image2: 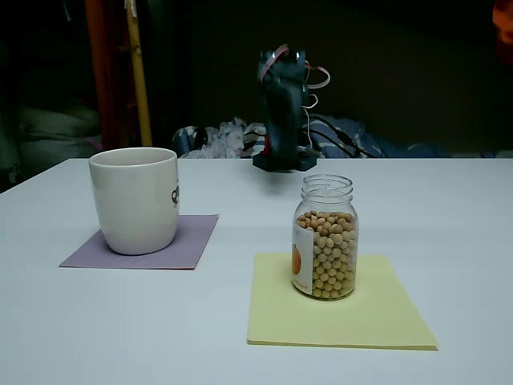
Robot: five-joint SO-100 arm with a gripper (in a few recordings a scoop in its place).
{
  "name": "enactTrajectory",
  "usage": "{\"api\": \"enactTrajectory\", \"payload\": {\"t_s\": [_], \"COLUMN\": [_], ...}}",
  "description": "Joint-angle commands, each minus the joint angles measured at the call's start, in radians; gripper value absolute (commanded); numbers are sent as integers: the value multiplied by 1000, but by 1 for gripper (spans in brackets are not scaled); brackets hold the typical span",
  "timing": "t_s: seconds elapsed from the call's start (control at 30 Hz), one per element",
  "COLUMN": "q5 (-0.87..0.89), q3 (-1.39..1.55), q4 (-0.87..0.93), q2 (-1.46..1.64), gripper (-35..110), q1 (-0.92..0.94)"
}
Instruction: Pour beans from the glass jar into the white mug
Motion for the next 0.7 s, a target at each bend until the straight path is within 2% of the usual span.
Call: {"api": "enactTrajectory", "payload": {"t_s": [0.0,0.1,0.27,0.33,0.47,0.67], "q5": [-187,-330,-650,-784,-1011,-1103], "q3": [-241,-439,-614,-591,-428,-436], "q4": [-61,-120,-337,-488,-914,-1401], "q2": [-348,-643,-971,-1046,-1183,-1571], "gripper": [53,68,76,76,72,72], "q1": [52,83,114,117,89,21]}}
